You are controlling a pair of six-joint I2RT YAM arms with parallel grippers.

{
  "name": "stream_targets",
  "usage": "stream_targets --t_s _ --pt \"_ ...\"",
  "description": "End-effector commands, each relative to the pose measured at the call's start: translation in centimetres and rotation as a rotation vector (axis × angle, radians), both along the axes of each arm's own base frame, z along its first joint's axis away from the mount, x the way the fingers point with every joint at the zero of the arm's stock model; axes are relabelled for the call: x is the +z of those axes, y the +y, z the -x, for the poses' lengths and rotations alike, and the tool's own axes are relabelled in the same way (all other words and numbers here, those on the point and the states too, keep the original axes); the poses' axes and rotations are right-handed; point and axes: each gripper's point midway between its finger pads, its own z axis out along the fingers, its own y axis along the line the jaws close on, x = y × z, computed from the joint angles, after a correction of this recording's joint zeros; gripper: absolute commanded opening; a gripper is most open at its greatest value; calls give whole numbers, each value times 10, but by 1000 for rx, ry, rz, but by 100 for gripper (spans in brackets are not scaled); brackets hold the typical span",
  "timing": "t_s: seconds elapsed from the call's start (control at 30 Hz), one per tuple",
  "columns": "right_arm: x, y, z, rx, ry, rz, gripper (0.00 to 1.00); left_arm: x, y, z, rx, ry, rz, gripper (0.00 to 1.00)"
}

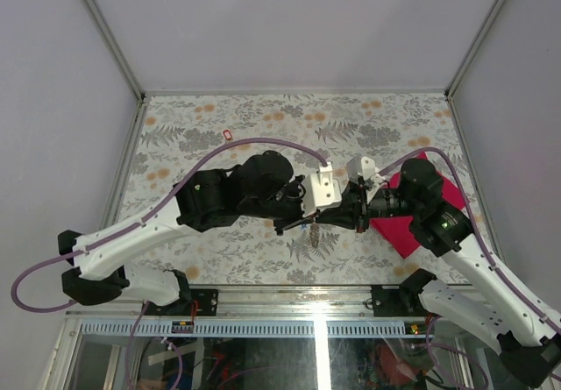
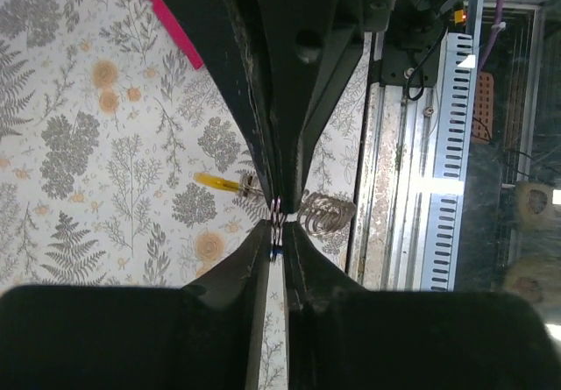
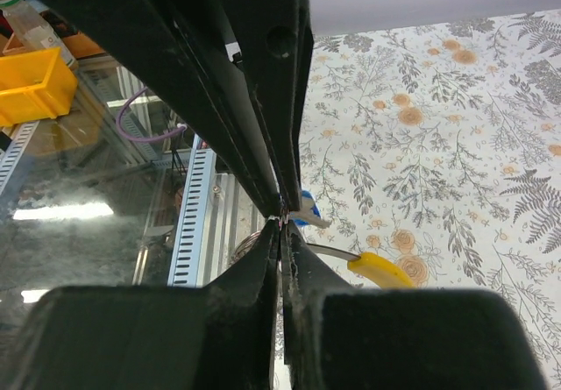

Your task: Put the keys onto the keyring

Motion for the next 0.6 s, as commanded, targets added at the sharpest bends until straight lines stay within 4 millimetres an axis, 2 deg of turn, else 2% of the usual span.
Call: stream_targets --t_s 0.0,0.17,0.33,0.57 --pt "36 -6 5 -8 -95 -54 0 25 0 11 -32 -20 136 16" --pt "48 -10 13 2 -119 -71 0 37 7 20 -48 -25 222 25" --pt "57 -12 21 32 -124 -84 0 55 10 25 -57 -51 328 26" --pt "62 -13 27 58 -127 -95 0 67 6 30 -87 -61 420 26"
